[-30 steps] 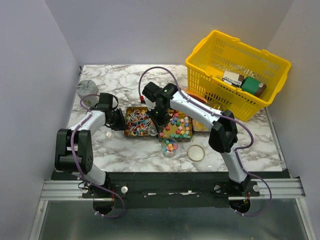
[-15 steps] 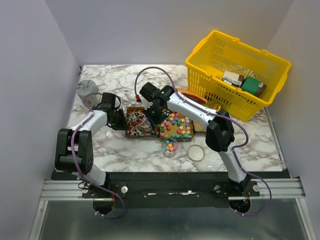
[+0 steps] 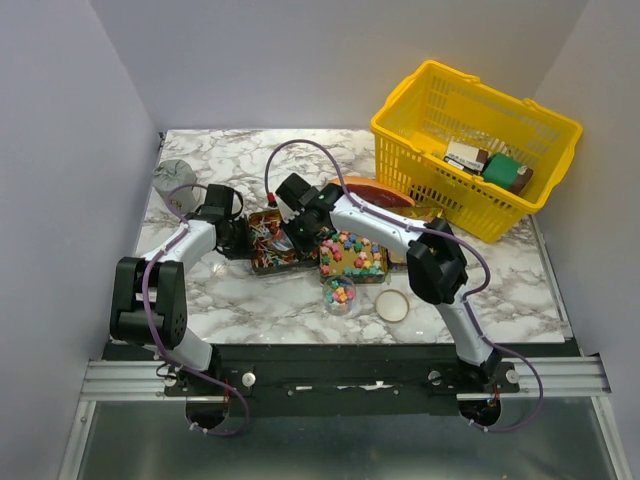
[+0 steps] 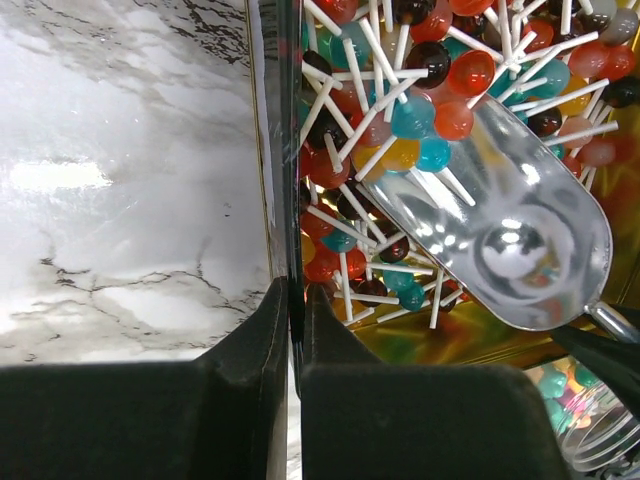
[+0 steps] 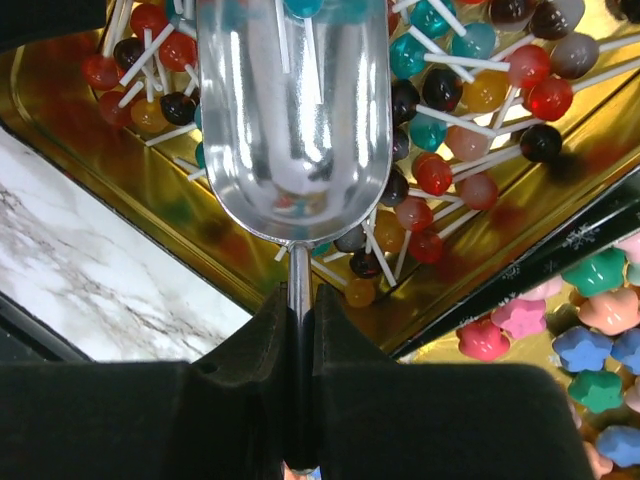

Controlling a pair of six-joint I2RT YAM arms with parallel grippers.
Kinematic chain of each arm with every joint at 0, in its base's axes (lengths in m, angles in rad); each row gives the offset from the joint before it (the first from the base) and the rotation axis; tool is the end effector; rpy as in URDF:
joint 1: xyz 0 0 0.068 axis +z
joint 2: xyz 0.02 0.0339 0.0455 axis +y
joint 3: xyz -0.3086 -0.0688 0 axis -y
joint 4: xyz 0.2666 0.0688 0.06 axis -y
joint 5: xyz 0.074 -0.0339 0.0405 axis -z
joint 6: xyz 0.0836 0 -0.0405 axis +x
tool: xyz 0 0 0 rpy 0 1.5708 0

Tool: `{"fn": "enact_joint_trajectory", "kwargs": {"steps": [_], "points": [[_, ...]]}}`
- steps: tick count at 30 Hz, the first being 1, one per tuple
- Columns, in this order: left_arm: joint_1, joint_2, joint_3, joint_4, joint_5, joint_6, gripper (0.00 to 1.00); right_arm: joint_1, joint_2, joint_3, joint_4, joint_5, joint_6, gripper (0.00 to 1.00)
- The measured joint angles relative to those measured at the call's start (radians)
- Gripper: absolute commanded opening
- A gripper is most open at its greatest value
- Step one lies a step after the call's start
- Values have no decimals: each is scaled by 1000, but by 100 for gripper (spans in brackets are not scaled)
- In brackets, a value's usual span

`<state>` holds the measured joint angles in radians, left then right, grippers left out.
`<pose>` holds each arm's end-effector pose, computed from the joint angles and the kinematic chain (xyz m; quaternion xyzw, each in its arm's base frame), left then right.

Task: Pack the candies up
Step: Scoop the fake candies from the storage box.

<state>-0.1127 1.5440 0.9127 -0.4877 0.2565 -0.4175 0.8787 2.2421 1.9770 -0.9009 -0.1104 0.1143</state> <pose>0.3255 -0.0582 0.1738 -0.1184 0.9597 -0.1785 0.1817 0.3419 0.4269 0.1988 -0.3751 0.9034 0.1431 0.1507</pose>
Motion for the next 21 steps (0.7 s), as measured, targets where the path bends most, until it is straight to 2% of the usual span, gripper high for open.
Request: {"fn": "enact_joint_trajectory", "kwargs": {"steps": [4, 18, 19, 21], "points": [[-2, 0, 1, 1, -11, -8, 0, 0, 0, -32, 63, 10, 0, 1], [-17, 0, 5, -2, -34, -9, 0, 1, -5, -119, 251, 79, 26, 1], [-19, 0, 6, -3, -38, -10, 6, 1, -13, -143, 275, 82, 24, 1], [-22, 0, 7, -4, -43, -13, 11, 2, -37, -194, 323, 87, 22, 1]]}}
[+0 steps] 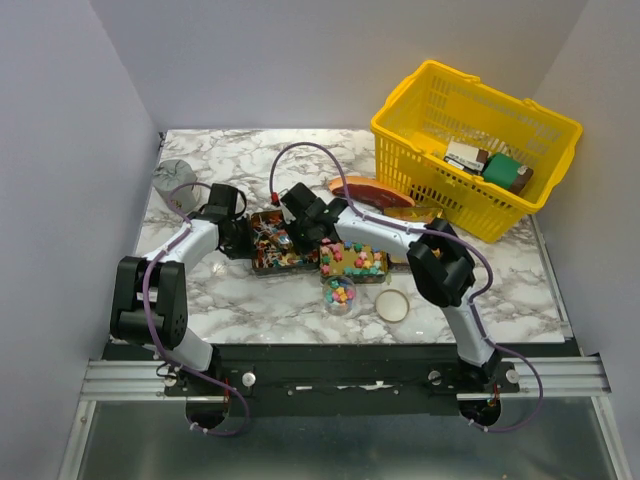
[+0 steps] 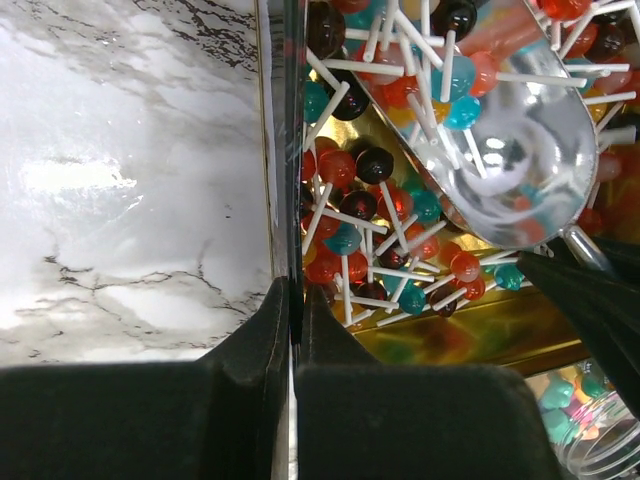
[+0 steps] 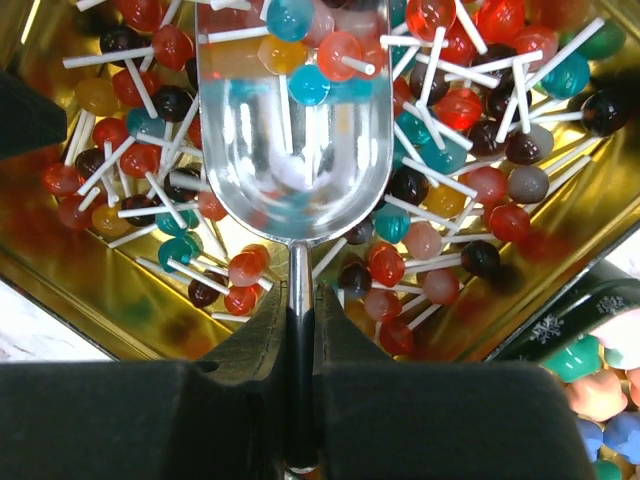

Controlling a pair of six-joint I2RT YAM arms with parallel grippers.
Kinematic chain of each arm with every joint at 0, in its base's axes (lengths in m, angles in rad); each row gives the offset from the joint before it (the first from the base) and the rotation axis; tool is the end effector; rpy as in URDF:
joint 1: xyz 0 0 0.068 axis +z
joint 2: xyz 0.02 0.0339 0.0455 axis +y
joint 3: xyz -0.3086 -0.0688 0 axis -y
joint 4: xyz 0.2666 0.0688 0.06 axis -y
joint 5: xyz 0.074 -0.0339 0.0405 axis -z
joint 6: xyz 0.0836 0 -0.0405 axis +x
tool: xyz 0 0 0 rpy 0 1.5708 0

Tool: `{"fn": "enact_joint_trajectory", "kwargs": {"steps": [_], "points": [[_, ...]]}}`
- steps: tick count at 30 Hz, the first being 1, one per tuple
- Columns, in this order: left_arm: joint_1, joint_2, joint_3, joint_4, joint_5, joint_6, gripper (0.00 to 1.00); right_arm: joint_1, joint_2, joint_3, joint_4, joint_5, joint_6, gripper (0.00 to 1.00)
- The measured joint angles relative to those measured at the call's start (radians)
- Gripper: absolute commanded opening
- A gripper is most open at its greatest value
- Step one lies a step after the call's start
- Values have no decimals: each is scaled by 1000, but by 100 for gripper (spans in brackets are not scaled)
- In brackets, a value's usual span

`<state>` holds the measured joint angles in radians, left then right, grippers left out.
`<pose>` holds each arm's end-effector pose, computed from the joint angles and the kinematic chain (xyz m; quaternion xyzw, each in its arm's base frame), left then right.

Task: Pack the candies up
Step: Scoop the fake candies from the storage box.

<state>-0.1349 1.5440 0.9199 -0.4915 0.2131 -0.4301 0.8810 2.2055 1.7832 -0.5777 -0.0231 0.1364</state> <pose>0.3262 -0.0621 0.1750 -0.1187 0.9617 -0.1620 0.1866 0.3523 0.4300 0.1749 -0.3521 0.8926 0.1468 0.2405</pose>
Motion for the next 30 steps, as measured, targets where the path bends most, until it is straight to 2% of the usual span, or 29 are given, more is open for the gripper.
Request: {"fn": "enact_joint_trajectory", "kwargs": {"steps": [1, 5, 9, 30], "points": [[-1, 0, 0, 0, -1, 0, 15, 1, -17, -31, 22, 10, -3, 1], [-5, -1, 0, 2, -8, 0, 16, 3, -101, -173, 102, 53, -17, 1], [-14, -1, 0, 1, -6, -5, 20, 16, -146, -249, 153, 85, -33, 1], [-18, -56, -10, 7, -20, -28, 49, 27, -295, -360, 226, 117, -71, 1]]}}
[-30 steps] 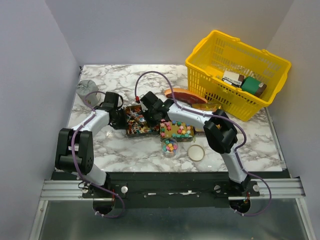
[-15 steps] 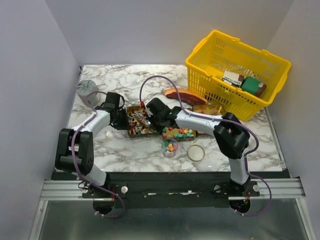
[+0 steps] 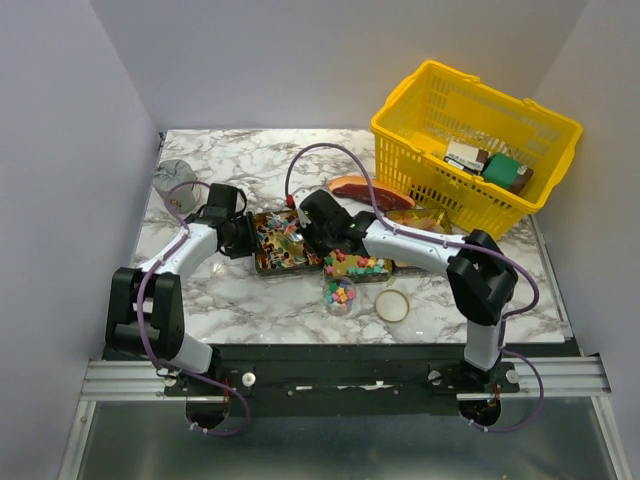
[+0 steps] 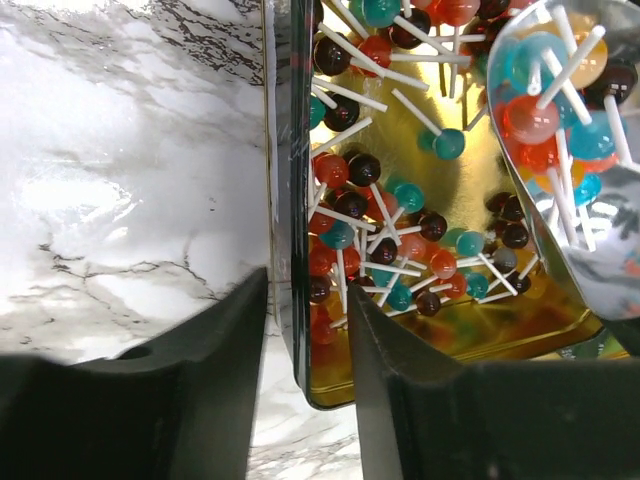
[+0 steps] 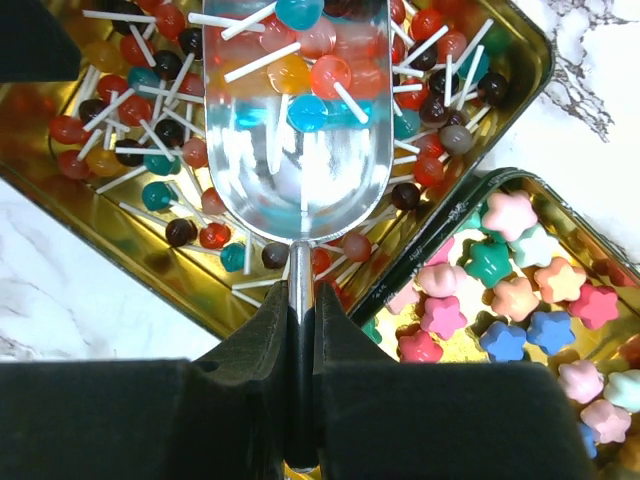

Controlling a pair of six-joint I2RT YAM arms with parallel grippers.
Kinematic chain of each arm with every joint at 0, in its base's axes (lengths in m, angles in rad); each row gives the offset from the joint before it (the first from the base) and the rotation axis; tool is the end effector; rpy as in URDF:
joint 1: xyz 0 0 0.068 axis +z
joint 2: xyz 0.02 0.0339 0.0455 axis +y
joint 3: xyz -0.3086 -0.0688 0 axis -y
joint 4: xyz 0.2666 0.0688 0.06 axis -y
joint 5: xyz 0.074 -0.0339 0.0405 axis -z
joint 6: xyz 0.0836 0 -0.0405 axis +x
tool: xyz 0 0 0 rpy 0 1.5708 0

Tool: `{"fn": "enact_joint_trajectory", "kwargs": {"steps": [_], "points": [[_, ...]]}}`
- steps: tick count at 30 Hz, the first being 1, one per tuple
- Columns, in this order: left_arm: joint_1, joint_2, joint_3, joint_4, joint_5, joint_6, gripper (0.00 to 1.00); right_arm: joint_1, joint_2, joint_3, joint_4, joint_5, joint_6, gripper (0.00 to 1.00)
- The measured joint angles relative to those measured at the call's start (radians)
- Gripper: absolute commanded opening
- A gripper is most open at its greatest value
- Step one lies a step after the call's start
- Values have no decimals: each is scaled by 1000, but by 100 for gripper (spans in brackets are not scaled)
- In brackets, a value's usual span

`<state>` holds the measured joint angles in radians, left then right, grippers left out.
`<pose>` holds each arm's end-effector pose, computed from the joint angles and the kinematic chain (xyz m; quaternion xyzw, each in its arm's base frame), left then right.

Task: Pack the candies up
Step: Scoop the fake candies from the storage box, then place the fake candies in the packing bottle.

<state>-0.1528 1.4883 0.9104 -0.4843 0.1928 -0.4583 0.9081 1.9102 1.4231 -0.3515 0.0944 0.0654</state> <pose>0.3204 -0.0655 0.1894 -0.1226 0.9558 -0.1642 0.2108 0.3086 0.3826 0.2158 -0.3661 0.8580 0.1283 0.3367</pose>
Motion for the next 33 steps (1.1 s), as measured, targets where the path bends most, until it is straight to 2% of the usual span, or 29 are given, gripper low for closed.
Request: {"fn": "enact_joint_trajectory", "kwargs": {"steps": [9, 14, 19, 25, 30, 33], "points": [[0, -132, -37, 37, -71, -19, 53, 3, -125, -84, 20, 15, -3, 1], [0, -254, -73, 84, -118, -33, 66, 4, -211, -140, 19, 21, -2, 1], [0, -312, -99, 117, -143, -43, 80, 8, -319, -188, -20, 22, 14, 1], [0, -319, -104, 131, -155, -47, 88, 8, -445, -218, -101, 24, 43, 1], [0, -319, -104, 135, -155, -47, 99, 8, -549, -261, -193, 19, 76, 1], [0, -318, -104, 138, -155, -48, 99, 9, -602, -290, -248, 12, 100, 1]]}}
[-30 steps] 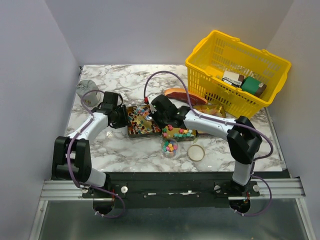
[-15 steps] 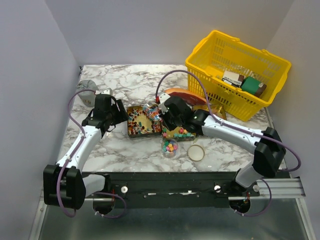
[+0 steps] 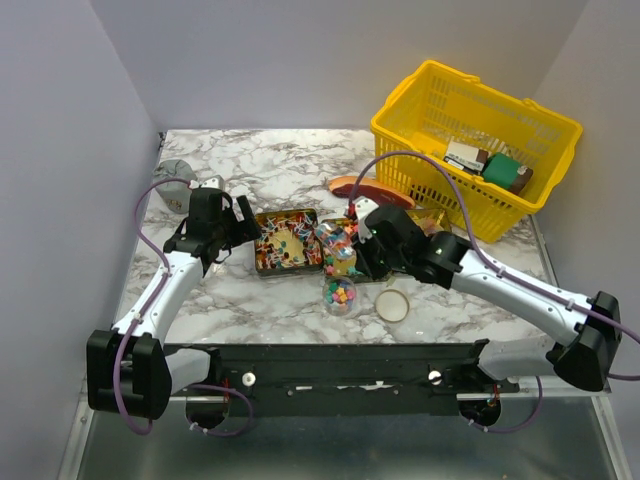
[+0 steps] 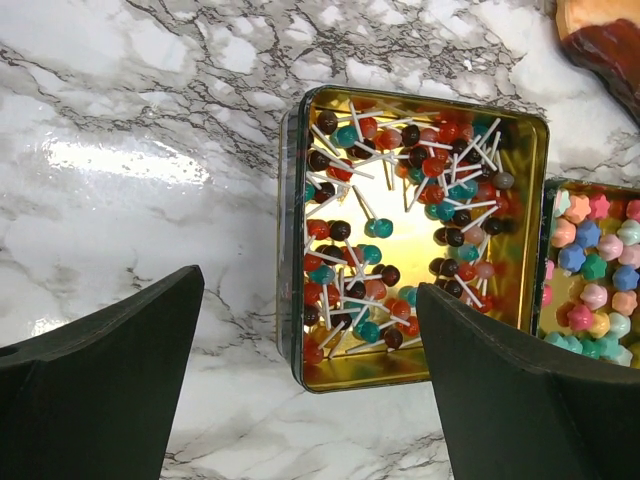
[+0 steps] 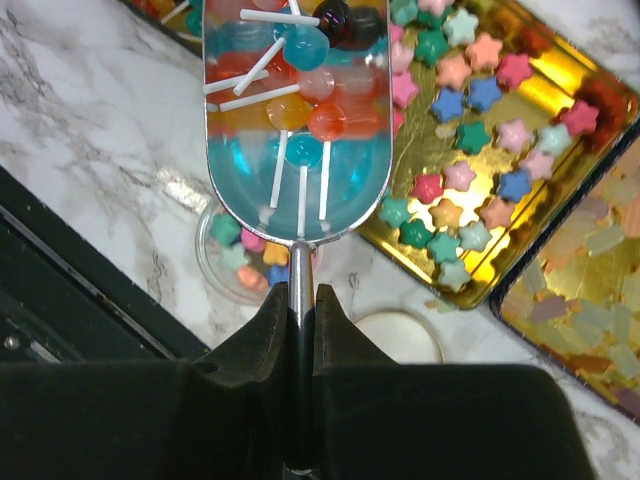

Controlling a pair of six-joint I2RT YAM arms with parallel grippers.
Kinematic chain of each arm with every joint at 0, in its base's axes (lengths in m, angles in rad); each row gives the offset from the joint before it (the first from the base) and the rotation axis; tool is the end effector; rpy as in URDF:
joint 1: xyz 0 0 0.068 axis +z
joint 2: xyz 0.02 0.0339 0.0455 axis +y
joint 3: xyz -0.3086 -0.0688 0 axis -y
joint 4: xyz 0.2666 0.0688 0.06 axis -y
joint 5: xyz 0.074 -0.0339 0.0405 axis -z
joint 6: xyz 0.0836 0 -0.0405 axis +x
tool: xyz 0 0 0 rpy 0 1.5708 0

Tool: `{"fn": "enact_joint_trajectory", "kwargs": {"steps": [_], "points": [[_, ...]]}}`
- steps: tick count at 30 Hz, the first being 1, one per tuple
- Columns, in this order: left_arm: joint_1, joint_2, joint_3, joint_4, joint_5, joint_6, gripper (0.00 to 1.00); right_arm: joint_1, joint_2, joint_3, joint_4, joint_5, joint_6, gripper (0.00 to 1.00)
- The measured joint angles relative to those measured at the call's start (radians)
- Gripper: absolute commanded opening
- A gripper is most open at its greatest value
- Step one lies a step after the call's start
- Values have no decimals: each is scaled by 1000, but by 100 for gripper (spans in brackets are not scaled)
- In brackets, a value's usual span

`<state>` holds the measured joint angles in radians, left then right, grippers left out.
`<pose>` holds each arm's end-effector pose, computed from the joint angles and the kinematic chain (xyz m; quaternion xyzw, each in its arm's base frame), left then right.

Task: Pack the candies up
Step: Place the fake candies in the packing bottle.

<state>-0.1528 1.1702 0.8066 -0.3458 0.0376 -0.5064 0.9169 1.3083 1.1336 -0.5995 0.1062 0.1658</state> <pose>0.2858 -0.0472 0.2563 -0.1521 0.8957 -0.1513 0.3894 0.2049 0.2528 0.3144 -0.3184 0.8638 0.1576 0.3571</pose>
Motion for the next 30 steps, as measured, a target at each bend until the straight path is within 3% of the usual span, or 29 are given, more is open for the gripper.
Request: {"fn": "enact_joint_trajectory", "kwargs": {"steps": [8, 17, 30], "points": [[0, 1, 0, 0, 0, 0, 99, 11, -100, -98, -158, -72, 66, 1], [0, 17, 0, 0, 1, 0, 99, 44, -108, -84, -316, -168, 122, 1], [0, 18, 0, 0, 1, 0, 99, 53, -124, -88, -404, -216, 137, 1]]}}
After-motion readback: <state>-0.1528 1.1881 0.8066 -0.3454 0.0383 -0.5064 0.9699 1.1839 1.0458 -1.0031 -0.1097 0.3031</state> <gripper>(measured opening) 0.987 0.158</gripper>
